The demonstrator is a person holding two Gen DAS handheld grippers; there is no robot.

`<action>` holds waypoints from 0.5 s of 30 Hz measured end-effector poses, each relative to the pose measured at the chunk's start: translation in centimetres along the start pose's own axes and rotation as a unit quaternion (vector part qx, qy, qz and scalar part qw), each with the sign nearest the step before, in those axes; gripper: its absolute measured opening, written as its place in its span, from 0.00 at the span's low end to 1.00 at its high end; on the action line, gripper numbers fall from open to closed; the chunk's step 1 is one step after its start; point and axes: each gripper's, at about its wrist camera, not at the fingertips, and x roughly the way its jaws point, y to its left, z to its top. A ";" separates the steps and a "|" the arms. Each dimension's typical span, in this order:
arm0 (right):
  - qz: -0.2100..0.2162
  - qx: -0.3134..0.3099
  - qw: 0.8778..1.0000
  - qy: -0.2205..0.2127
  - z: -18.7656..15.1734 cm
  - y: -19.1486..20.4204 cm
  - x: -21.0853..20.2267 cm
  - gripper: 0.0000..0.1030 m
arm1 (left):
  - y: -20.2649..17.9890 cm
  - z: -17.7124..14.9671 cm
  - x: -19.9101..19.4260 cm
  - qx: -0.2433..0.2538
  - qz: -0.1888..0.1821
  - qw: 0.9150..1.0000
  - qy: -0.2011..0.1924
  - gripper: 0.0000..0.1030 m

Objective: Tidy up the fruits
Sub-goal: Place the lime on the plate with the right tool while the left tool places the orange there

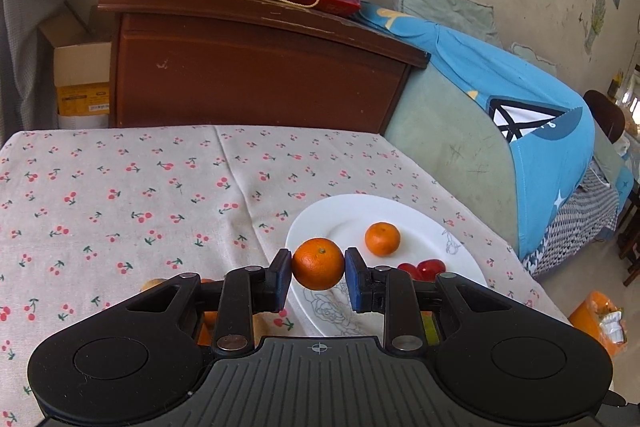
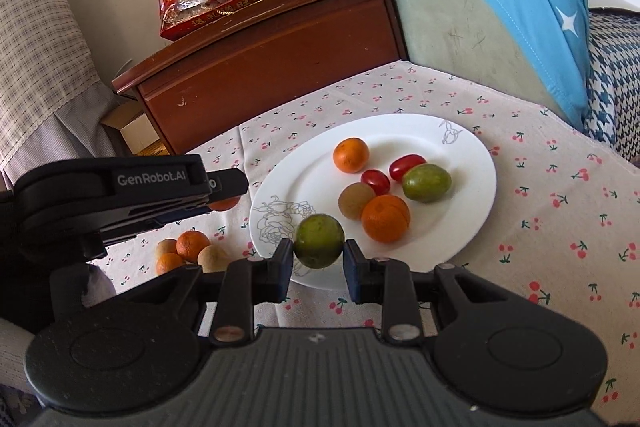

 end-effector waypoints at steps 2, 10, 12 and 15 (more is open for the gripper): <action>-0.004 0.006 1.000 0.003 0.0 -0.2 0.3 0.27 | 0.0 -0.1 0.6 0.001 -0.001 1.000 0.007 0.25; -0.010 0.023 1.000 -0.002 0.3 -0.7 0.6 0.29 | -0.4 -0.3 2.3 0.007 -0.003 1.000 0.025 0.27; -0.012 0.025 1.000 -0.006 0.3 -0.7 0.5 0.29 | -0.7 -0.1 2.5 0.011 -0.007 1.000 0.023 0.32; -0.015 0.022 1.000 -0.012 0.4 -0.6 0.3 0.29 | -1.1 0.3 2.4 0.013 -0.005 1.000 0.014 0.46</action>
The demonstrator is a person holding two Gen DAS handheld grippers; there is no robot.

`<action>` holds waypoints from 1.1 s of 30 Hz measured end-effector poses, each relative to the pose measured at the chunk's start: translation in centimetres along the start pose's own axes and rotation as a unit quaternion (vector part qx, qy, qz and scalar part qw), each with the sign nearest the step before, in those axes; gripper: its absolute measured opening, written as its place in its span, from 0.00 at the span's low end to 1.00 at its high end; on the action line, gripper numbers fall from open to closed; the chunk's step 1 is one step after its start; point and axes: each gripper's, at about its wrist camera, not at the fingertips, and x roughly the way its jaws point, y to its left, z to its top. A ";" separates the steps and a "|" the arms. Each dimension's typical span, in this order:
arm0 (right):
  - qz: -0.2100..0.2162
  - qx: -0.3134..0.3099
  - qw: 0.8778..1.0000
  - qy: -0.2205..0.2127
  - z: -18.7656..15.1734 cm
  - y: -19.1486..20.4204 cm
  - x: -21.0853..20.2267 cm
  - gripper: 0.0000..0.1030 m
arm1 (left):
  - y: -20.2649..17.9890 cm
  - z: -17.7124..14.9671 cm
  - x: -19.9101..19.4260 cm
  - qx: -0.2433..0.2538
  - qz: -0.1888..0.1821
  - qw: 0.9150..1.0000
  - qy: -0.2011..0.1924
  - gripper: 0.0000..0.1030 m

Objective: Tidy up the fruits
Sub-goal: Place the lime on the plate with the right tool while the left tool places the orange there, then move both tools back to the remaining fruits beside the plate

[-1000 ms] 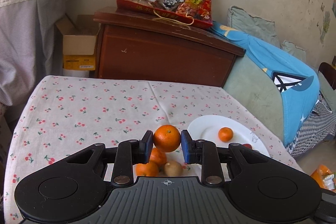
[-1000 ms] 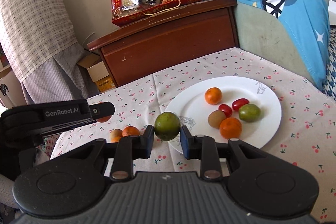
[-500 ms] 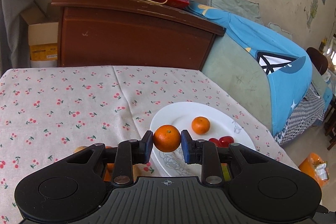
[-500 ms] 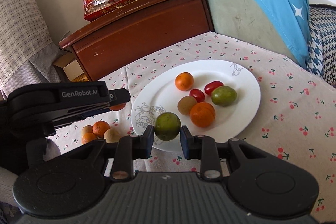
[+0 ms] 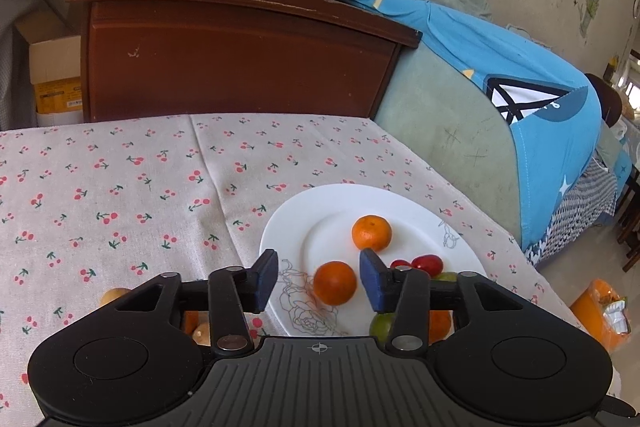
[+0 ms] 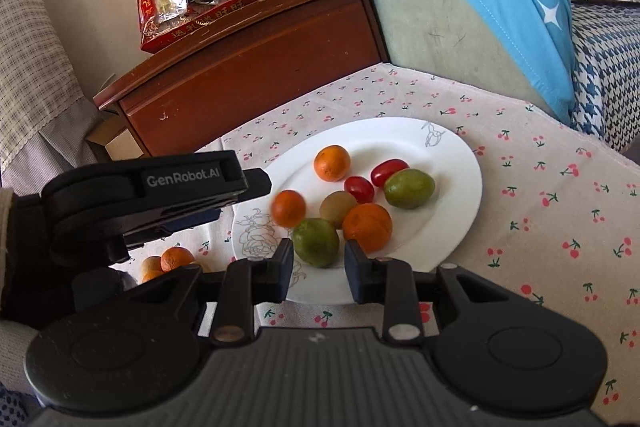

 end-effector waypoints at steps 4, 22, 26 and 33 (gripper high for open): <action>0.004 -0.007 1.000 -0.004 0.1 0.4 -0.3 0.29 | 0.1 0.7 -0.8 -0.005 0.001 1.000 -0.008 0.49; 0.043 -0.066 0.997 0.008 -0.8 3.0 -1.5 0.29 | 4.3 1.5 -7.1 -0.043 0.080 0.996 -0.016 0.65; 0.051 -0.078 0.996 0.012 -1.1 3.6 -1.6 0.29 | 5.4 1.1 -8.1 -0.056 0.093 0.994 -0.014 0.65; 0.067 -0.094 0.993 0.019 -1.5 4.4 -1.7 0.29 | 6.6 -0.2 -9.1 -0.063 0.106 0.992 -0.003 0.65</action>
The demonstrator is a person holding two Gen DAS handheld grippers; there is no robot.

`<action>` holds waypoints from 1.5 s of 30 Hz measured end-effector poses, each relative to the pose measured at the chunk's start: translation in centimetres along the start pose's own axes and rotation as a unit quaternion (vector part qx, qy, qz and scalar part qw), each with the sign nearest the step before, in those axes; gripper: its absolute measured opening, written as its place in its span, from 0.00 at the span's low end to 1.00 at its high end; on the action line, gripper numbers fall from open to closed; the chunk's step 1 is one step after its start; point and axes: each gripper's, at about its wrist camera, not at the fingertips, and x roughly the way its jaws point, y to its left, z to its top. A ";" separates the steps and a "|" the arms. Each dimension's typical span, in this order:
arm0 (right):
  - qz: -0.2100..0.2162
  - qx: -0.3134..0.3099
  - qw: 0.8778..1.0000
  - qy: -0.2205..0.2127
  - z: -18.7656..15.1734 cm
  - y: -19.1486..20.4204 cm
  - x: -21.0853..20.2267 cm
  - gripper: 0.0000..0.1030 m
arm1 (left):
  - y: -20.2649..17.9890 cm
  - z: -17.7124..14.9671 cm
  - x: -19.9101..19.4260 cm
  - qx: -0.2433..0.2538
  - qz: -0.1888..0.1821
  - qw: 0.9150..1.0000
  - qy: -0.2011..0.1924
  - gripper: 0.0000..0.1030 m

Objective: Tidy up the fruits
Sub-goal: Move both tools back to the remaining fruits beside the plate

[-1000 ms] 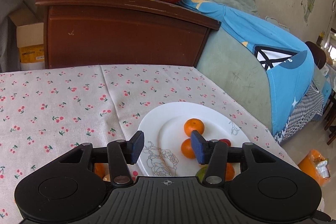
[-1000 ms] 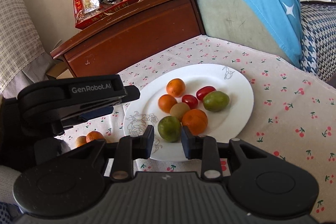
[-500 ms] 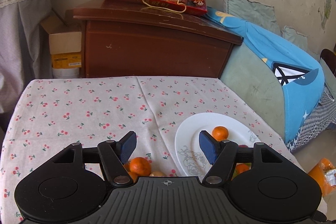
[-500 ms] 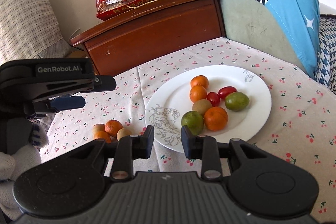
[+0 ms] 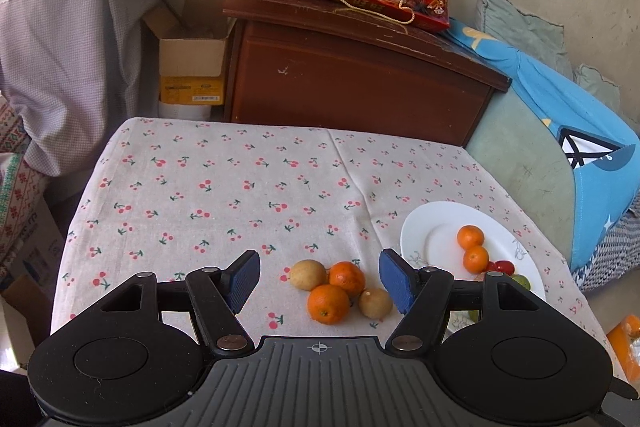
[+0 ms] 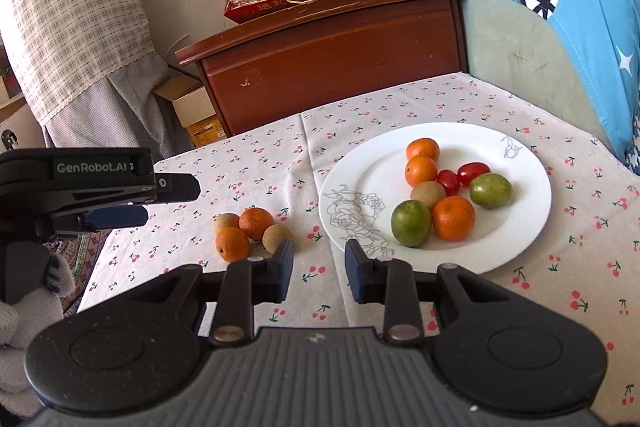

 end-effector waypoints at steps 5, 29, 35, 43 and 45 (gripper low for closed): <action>0.010 -0.008 1.000 0.004 -0.2 0.3 0.2 0.29 | 0.9 -1.1 -0.1 0.005 0.016 1.000 0.006 0.65; 0.050 -0.023 0.998 0.032 0.7 1.2 5.9 0.29 | 2.4 -3.5 2.2 0.021 0.026 0.999 0.027 0.64; 0.050 -0.022 0.998 0.039 0.7 1.3 7.3 0.29 | 2.3 -3.6 2.3 0.034 0.025 0.999 0.028 0.63; 0.047 -0.021 0.998 0.038 0.7 1.2 7.1 0.24 | 2.2 -3.9 2.7 0.041 0.023 0.999 0.027 0.62; 0.044 -0.025 0.998 0.032 0.8 1.1 6.6 0.24 | 2.0 -3.9 2.7 0.043 0.019 0.999 0.025 0.62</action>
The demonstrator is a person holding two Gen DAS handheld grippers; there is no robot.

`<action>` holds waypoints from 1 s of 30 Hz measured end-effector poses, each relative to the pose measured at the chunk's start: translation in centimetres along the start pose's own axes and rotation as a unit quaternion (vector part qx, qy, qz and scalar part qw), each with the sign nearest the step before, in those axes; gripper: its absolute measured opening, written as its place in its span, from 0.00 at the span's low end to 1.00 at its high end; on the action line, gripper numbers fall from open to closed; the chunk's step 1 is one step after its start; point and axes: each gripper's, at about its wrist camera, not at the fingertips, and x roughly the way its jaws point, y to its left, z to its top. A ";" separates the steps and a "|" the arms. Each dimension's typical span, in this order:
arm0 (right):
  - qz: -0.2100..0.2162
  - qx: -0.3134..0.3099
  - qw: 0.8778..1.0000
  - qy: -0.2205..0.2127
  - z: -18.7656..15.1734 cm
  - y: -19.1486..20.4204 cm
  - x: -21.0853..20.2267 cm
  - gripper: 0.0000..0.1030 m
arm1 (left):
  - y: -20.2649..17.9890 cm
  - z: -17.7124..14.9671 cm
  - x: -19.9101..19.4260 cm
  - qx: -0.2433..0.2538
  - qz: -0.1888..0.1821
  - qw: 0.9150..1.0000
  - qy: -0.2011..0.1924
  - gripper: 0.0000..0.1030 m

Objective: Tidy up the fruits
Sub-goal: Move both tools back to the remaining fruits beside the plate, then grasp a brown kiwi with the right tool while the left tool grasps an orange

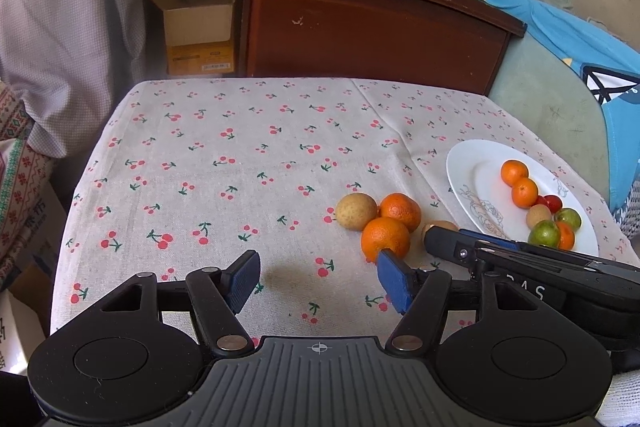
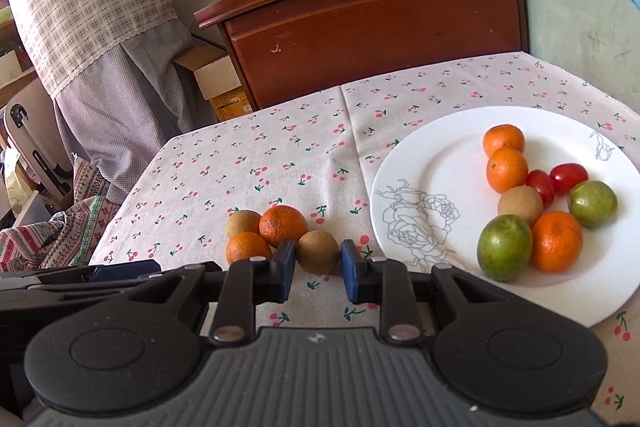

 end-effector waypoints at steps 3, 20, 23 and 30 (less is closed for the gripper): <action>-0.001 -0.002 1.000 -0.009 0.2 -0.1 -0.9 0.24 | -0.3 0.0 -0.1 0.005 -0.008 1.000 -0.009 0.60; -0.014 0.014 1.000 -0.022 0.3 -1.4 -2.7 0.24 | -3.0 -0.1 1.9 0.017 -0.024 0.999 -0.016 0.43; -0.016 0.015 1.000 -0.021 0.2 -1.4 -2.8 0.24 | -3.2 -0.1 2.3 0.018 -0.026 0.999 -0.014 0.35; -0.021 0.017 0.999 -0.023 0.2 -1.5 -3.3 0.24 | -4.2 -0.5 2.3 0.047 -0.017 0.998 -0.023 0.28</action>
